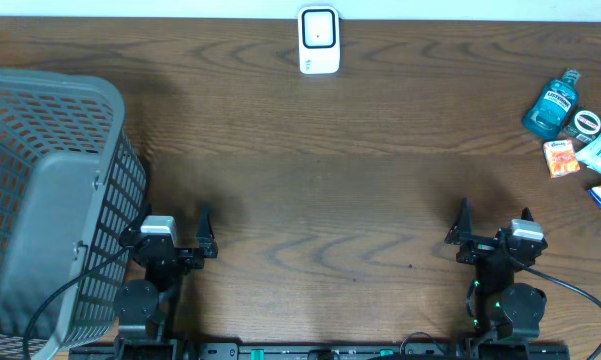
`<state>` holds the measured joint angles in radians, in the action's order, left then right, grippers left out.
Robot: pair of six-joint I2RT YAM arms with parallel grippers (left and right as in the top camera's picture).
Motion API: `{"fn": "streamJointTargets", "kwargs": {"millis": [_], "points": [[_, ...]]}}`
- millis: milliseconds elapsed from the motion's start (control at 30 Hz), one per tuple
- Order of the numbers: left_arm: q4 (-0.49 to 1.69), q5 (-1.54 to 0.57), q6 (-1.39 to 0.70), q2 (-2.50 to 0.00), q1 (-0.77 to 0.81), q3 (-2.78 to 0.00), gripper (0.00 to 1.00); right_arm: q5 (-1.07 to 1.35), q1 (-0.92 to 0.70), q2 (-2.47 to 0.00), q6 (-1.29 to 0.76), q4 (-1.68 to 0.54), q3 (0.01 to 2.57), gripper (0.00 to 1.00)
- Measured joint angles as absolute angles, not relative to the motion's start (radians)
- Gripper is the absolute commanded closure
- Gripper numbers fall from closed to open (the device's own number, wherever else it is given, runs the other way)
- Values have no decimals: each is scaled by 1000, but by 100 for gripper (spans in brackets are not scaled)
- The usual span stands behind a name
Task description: Scan the item barcode
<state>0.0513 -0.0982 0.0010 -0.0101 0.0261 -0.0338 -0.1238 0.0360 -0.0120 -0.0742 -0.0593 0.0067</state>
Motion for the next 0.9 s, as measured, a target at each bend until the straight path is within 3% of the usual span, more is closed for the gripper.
{"fn": "streamJointTargets", "kwargs": {"millis": [900], "points": [[51,-98,1,-10,26,-34,2,-123,-36,-12,-71,-59,7,1]]}}
